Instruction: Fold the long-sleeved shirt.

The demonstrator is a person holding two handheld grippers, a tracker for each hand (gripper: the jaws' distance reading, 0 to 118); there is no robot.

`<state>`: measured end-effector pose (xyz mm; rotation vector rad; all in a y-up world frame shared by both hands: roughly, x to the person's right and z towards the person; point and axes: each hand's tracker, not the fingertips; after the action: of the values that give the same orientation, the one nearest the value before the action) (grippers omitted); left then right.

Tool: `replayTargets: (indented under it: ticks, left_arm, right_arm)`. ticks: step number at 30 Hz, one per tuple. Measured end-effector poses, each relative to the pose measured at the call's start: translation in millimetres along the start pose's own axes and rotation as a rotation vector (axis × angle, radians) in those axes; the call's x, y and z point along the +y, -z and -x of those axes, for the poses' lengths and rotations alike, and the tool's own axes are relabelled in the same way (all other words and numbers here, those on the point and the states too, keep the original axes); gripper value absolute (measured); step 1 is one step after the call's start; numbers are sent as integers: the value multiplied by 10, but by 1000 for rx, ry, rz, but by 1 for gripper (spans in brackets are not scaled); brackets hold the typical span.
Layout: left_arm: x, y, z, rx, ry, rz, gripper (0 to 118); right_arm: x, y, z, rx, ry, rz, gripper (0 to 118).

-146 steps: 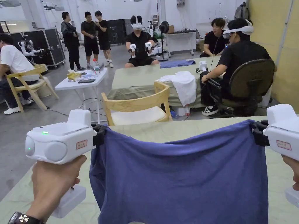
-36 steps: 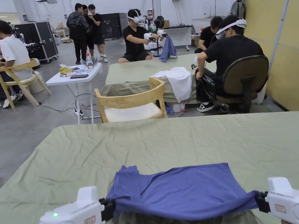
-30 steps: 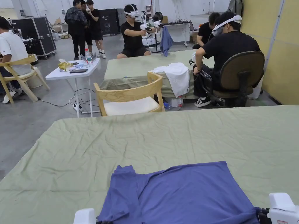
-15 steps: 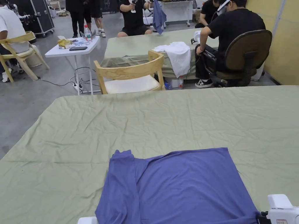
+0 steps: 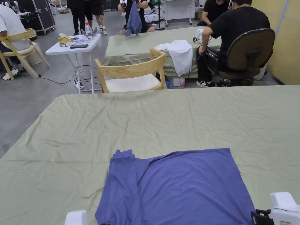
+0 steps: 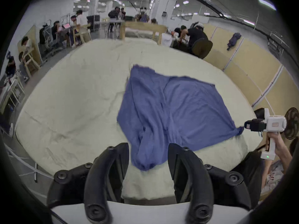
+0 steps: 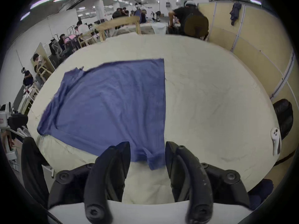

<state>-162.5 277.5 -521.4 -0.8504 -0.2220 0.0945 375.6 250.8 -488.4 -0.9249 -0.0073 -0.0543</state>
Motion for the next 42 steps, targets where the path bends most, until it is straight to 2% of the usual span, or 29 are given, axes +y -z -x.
replayTargets:
  ticks: [5, 7, 10, 11, 12, 13, 16, 19, 24, 28, 32, 33, 34, 35, 36, 37, 42]
  left_arm:
    - [470, -247, -181, 32, 34, -163, 51]
    - [639, -310, -248, 35, 48, -206, 42]
    - [808, -367, -330, 27, 53, -244, 27]
    - [815, -390, -366, 17, 51, -267, 11]
    - [804, -409, -394, -9, 65, -293, 3]
    - [800, -414, -423, -30, 72, -287, 2]
    - [802, -337, -464, -44, 74, -252, 0]
    - [876, -208, -467, -36, 97, -229, 0]
    - [1238, 153, -345, -54, 106, -124, 0]
    - [1603, 656, -166, -107, 62, 3, 0]
    - [1900, 1156, -49, -79, 89, 37, 0]
    - [1952, 1270, -25, -72, 97, 51, 3]
    - [1993, 1355, -36, -75, 101, 58, 13]
    - [2049, 1480, -13, -61, 104, 53, 42]
    - [2097, 1588, 12, -31, 108, 36, 65]
    - [2149, 1716, 36, 4, 109, 39, 72]
    - [2369, 2354, 153, 16, 141, 122, 69]
  right_arm:
    - [368, -430, 216, 1, 42, -173, 49]
    - [517, -599, 293, 17, 58, -245, 46]
    - [665, -826, 403, 22, 41, -331, 40]
    - [684, -877, 418, 26, 30, -366, 23]
    - [661, -931, 440, 40, 50, -405, 2]
    - [621, -1003, 463, 25, 75, -444, 2]
    - [602, -1006, 514, 37, 56, -391, 1]
    - [641, -940, 536, -1, -19, -360, 1]
    - [775, -751, 494, 8, -21, -334, 1]
    - [887, -499, 473, 21, -20, -297, 1]
    - [954, -186, 462, 28, -9, -245, 1]
    - [972, -118, 464, 28, -9, -237, 1]
    - [989, -52, 466, 25, -7, -229, 1]
    - [992, 55, 443, 30, -7, -214, 1]
    - [1007, 123, 440, 35, -8, -201, 1]
    - [1019, 191, 441, 33, -8, -194, 1]
    - [1038, 507, 424, 22, -6, -133, 1]
